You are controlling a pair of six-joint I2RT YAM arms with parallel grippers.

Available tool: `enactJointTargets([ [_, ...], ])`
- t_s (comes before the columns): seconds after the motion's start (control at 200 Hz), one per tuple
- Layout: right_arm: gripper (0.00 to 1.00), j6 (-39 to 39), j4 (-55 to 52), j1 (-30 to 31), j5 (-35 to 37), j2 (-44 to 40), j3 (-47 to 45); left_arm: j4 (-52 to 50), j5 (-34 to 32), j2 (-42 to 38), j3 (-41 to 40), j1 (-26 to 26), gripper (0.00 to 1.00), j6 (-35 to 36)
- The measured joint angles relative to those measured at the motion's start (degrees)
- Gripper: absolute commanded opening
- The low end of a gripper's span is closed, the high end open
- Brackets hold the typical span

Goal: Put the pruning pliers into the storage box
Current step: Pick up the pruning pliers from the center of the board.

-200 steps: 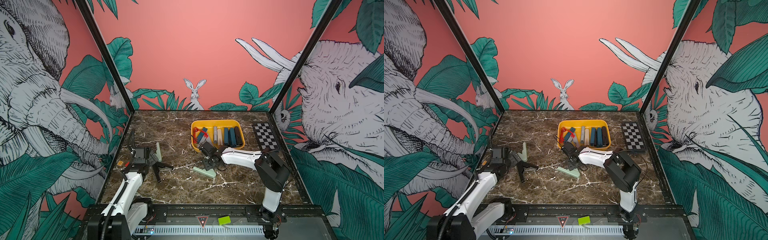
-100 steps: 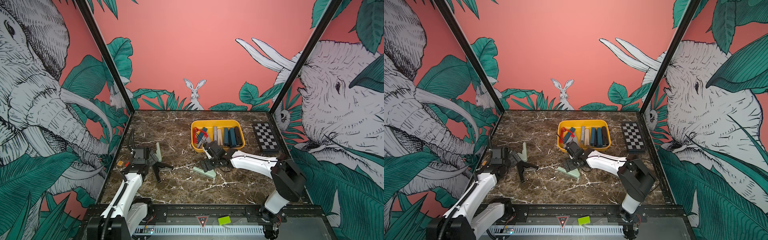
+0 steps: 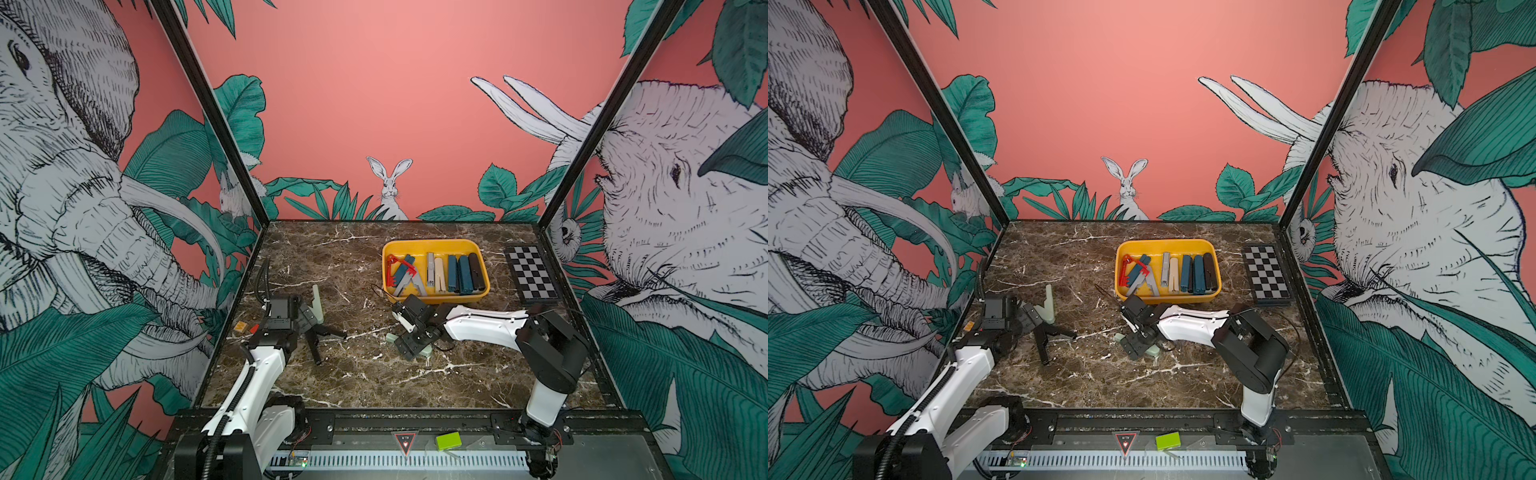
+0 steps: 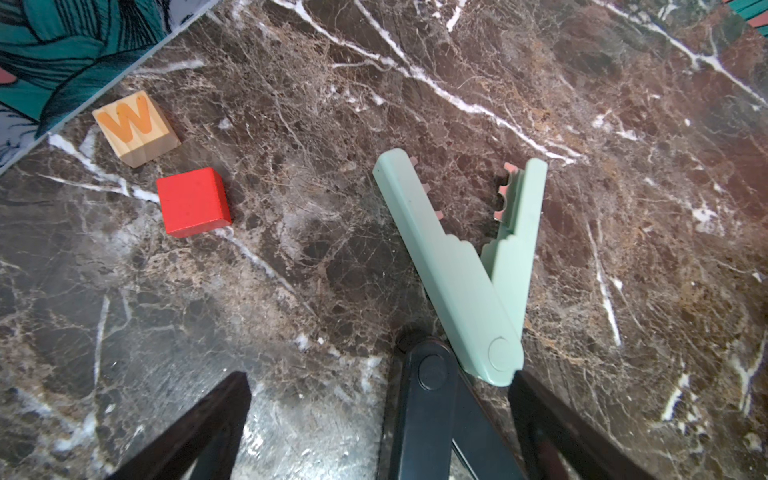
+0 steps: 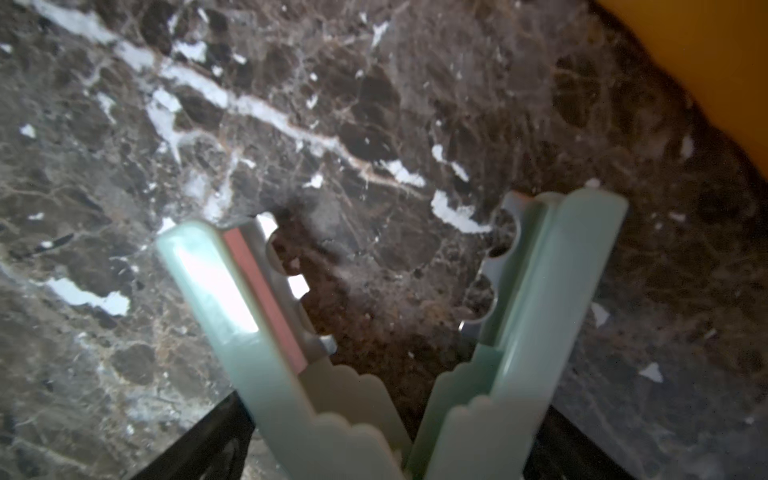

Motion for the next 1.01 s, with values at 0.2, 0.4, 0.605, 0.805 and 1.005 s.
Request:
enactJointTargets([
  [0.2,0.32,-0.81,-0.79,0.07,3.08,1.33,1.88,0.11,0.31,0.13,-0.24,0.00,0.99,0.00],
  [0.4,0.00,-1.40,-0.28,0.04,4.09,0.68,1.20,0.31,0.61,0.22,-0.28,0.00,0.99,0.00],
  [0.605,0.00,-0.17,-0.37,0.02,2.60,-4.90,-2.38,0.66,0.76,0.46,-0.35,0.00,0.99,0.00],
  [0.805,0.02,2.51,-0.13,-1.55,1.44,-13.73,0.15,0.63,0.76,0.63,-0.35,0.00,0.99,0.00],
  [1.005,0.05,6.51,1.81,-9.57,3.45,-17.11,3.21,0.70,0.74,-0.26,-1.01,0.00,0.99,0.00],
])
